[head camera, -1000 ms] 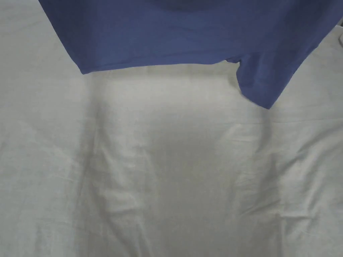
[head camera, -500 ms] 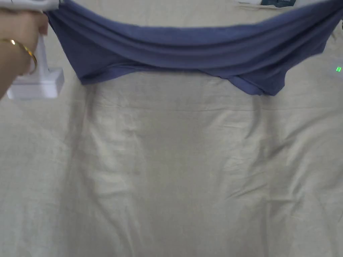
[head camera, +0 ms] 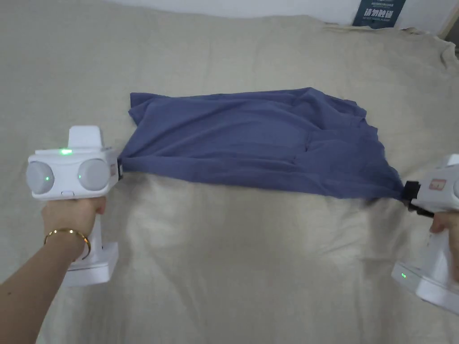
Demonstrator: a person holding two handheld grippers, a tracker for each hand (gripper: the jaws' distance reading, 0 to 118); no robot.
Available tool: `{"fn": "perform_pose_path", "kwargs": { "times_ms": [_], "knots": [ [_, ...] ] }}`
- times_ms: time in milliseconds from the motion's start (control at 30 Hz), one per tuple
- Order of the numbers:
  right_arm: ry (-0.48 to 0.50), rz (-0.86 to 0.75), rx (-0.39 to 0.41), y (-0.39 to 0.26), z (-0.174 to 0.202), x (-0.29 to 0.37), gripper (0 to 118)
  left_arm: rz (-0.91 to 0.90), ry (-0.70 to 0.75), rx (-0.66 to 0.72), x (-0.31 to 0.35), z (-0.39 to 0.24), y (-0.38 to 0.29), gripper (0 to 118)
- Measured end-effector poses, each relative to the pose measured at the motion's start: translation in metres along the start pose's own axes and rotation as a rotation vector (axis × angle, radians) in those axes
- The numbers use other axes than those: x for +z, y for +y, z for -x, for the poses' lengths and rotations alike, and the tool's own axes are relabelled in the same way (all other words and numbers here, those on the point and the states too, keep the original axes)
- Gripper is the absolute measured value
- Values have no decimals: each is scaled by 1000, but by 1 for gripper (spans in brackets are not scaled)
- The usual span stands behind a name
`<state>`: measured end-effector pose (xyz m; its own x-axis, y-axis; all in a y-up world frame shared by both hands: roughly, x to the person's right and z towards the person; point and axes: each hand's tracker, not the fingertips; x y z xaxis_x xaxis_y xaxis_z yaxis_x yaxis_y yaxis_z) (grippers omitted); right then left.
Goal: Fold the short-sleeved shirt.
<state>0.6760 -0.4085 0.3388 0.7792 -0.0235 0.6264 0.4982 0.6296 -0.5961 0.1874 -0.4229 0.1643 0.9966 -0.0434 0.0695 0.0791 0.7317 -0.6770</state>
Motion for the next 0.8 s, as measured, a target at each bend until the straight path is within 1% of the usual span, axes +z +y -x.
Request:
{"fn": "perform_pose_path", "kwargs": {
  "times_ms": [100, 200, 300, 433, 500, 700, 800],
  "knots": [
    [50, -9, -39, -31, -21, 22, 1, 12, -13, 14, 15, 13, -18, 0],
    [76, -22, -49, -54, -43, 46, 1, 1, 0, 14, 36, 26, -31, 0],
    [103, -32, -20, -73, -63, 71, 1, -19, -11, 2, 58, 41, -42, 0],
    [123, -40, 35, -97, -80, 100, 1, -68, -23, -14, 95, 54, -66, 0],
    [131, -50, 45, -109, -87, 114, 1, -89, -27, -21, 114, 56, -82, 0],
    [135, -75, 97, -139, -98, 140, 1, -85, -25, -18, 144, 71, -122, 0],
    [146, -67, 97, -155, -103, 147, 1, -71, -20, -5, 152, 77, -139, 0]
  ]
}}
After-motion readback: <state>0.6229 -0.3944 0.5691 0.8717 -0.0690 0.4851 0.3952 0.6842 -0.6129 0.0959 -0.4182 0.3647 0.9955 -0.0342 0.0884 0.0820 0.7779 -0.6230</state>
